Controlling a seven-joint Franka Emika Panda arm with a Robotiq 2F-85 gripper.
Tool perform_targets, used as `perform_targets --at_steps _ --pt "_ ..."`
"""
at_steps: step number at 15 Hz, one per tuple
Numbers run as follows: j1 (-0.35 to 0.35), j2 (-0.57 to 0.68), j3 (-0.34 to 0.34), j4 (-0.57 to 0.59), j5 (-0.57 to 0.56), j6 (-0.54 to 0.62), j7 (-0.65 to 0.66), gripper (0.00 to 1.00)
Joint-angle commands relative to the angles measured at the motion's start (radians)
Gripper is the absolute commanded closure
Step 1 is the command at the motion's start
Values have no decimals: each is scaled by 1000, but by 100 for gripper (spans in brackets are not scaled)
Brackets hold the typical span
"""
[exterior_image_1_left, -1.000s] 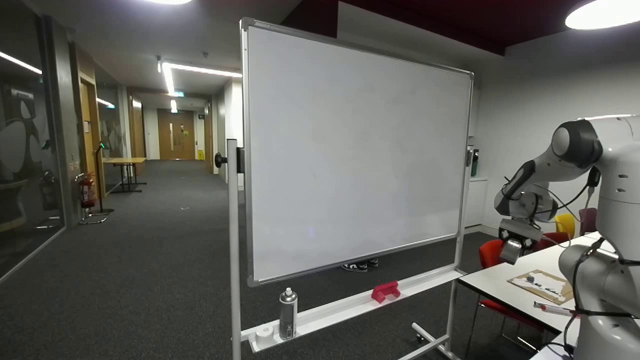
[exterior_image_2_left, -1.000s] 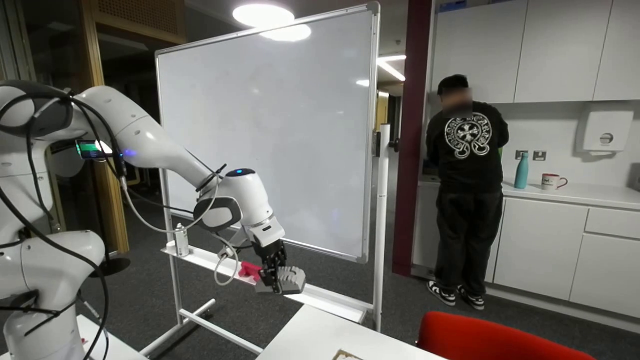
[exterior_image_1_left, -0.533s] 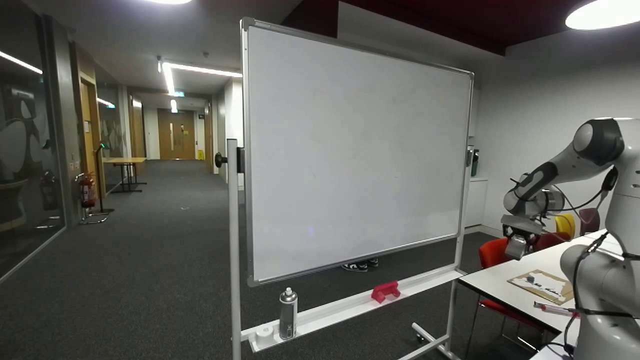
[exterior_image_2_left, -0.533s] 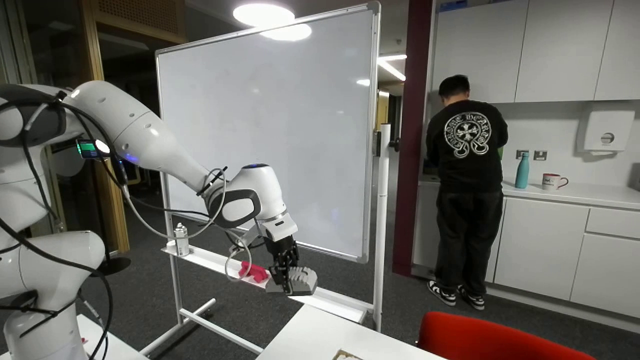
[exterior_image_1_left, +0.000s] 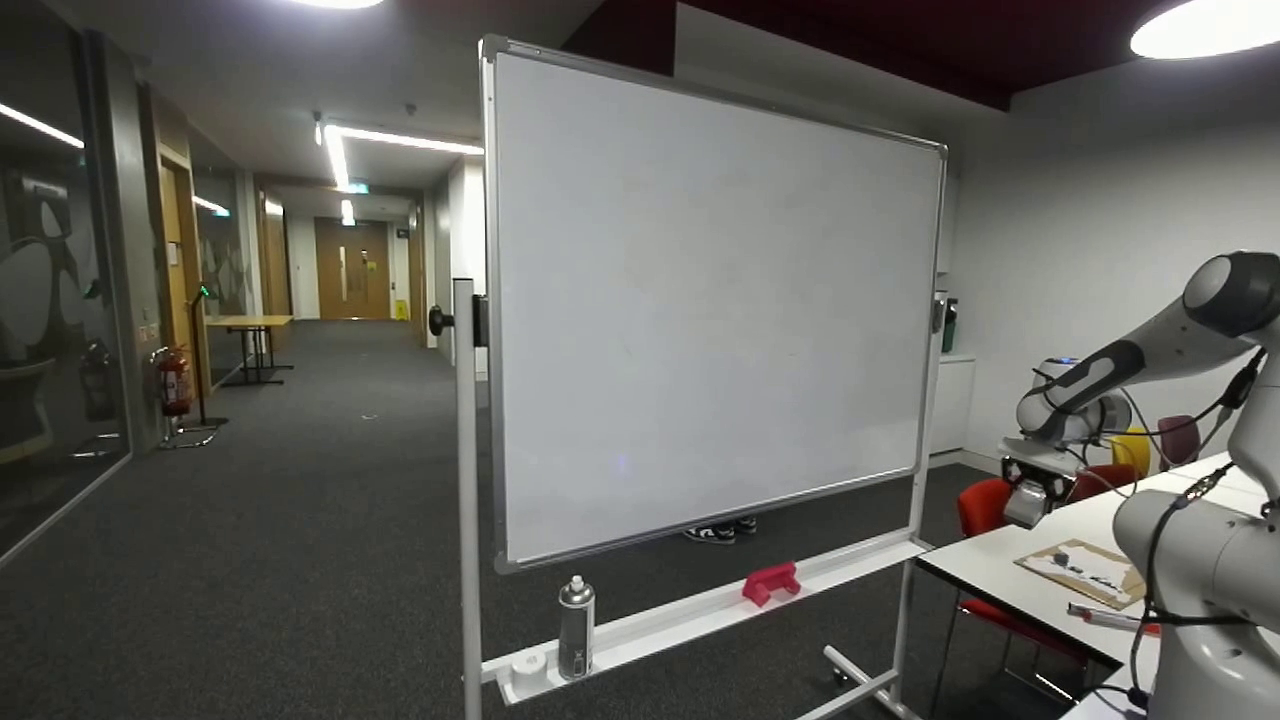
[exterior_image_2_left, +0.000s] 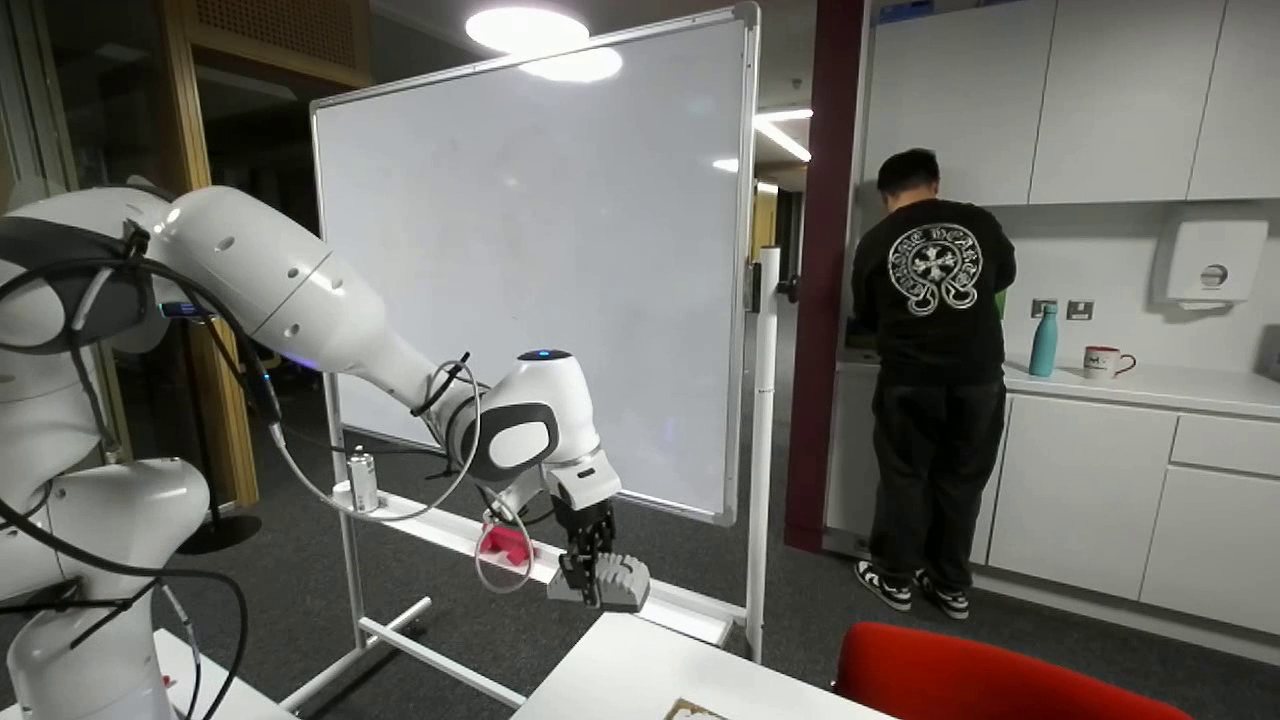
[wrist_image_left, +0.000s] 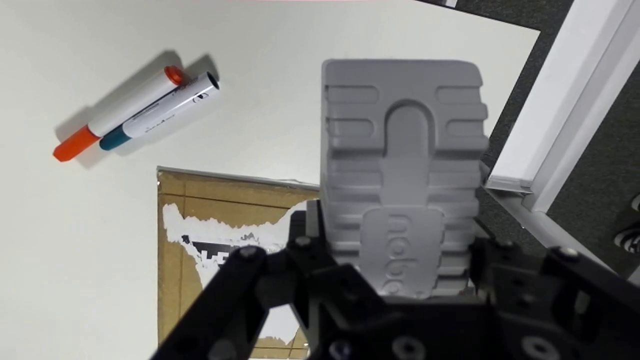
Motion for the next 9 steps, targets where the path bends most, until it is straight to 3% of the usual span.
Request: perform_targets --at_steps 1,5,9 --pt "0 -1 0 1 0 0 0 65" --pt "48 -24 -45 18 -41 -4 38 65" --pt "147 -61 -144 52 -125 -22 105 65"
